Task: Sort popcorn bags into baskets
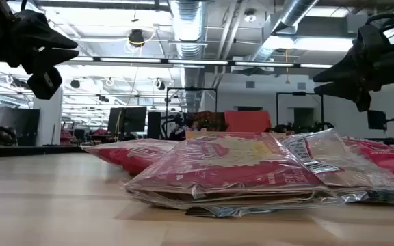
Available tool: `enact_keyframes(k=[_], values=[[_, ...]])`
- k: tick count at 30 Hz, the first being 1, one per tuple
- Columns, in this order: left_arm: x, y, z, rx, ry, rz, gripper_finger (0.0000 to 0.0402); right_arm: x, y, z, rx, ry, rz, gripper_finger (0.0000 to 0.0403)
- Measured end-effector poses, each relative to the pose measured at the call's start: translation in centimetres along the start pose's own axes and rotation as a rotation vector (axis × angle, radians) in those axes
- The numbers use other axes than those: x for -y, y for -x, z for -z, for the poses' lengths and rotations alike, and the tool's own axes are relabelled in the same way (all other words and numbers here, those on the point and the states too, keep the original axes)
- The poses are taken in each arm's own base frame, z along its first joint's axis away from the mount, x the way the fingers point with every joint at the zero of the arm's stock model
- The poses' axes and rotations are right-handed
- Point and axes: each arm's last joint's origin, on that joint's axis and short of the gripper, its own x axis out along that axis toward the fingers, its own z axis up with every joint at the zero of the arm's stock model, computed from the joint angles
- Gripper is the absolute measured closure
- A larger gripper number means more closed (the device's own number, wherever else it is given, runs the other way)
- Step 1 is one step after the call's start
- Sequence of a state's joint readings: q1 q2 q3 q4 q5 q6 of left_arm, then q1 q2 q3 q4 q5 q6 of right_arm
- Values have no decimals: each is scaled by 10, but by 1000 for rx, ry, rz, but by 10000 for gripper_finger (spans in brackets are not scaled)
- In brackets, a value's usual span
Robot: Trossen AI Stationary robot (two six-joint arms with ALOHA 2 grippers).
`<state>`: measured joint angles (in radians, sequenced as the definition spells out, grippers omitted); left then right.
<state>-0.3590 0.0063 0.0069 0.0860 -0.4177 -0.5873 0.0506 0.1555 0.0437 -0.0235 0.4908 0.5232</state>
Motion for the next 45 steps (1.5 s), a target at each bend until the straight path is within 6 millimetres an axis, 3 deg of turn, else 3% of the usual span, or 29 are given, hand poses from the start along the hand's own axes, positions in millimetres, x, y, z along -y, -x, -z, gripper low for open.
enact_keyframes(k=[45], values=[[0, 0, 0, 3, 0, -4, 354, 0, 0, 0, 0, 0, 0, 218]])
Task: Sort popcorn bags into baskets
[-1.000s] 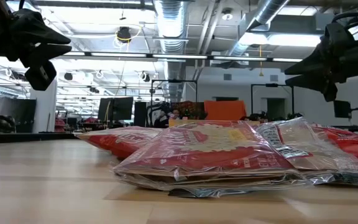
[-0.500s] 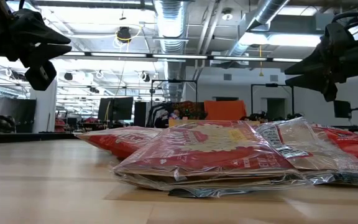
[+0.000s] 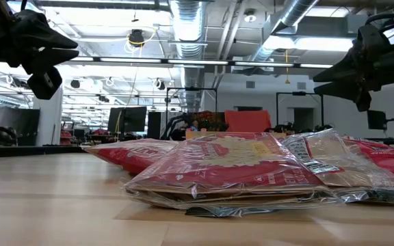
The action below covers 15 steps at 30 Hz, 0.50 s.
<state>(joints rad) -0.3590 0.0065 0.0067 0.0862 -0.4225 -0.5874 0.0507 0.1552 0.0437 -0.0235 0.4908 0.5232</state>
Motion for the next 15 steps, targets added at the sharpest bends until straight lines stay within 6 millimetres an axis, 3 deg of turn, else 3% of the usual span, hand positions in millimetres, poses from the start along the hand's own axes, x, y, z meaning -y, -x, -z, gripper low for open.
enact_keyframes(k=[9, 15], values=[[-1, 0, -1, 29, 0, -38, 354, 0, 0, 0, 0, 0, 0, 218], [0, 0, 0, 8, 166, -6, 354, 0, 0, 0, 0, 0, 0, 225]])
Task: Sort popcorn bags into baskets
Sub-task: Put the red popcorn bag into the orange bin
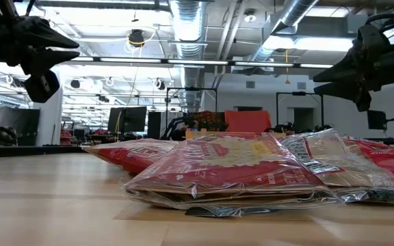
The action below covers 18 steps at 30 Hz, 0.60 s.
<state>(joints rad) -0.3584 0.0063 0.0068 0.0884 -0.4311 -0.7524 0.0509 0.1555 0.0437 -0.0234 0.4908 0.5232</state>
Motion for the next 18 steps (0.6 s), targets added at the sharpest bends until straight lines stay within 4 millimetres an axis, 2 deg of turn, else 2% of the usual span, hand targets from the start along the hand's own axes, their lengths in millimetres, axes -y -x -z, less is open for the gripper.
enact_keyframes(k=[8, 14, 16, 18], values=[[-4, 1, -4, 132, 15, -134, 354, 0, 0, 0, 0, 0, 0, 225], [-7, 2, -7, 260, 110, -248, 354, 0, 0, -1, 12, -8, -2, 219], [-9, 3, -8, 316, 145, -291, 354, -1, 0, -2, 28, -40, -12, 218], [-10, 4, -9, 373, 172, -334, 354, -3, 0, -6, 56, -149, -32, 218]])
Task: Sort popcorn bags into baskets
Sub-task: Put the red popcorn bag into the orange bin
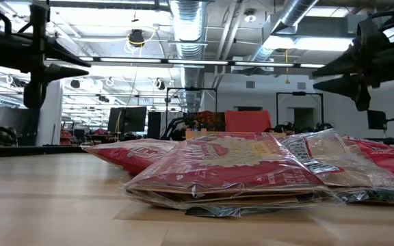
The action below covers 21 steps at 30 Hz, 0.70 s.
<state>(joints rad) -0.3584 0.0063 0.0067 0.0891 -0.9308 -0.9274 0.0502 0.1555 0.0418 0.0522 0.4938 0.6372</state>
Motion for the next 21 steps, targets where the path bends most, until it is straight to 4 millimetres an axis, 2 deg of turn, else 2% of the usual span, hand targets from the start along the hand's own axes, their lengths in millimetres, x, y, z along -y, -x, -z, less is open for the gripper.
enact_keyframes(k=[4, 9, 13, 17, 21], values=[[-3, 0, -3, 122, 59, -86, 354, -1, 0, -2, 17, -210, -16, 223], [-6, 2, -8, 283, 157, -180, 354, 0, 0, 1, -12, -223, 0, 225], [-5, 1, -7, 274, 170, -170, 343, 2, 0, 6, -102, -243, -2, 222], [-3, 1, -8, 238, 190, -131, 297, 1, 1, 9, -192, -327, -61, 220], [1, 1, -9, 224, 206, -100, 226, 0, 1, 10, -209, -374, -69, 218]])
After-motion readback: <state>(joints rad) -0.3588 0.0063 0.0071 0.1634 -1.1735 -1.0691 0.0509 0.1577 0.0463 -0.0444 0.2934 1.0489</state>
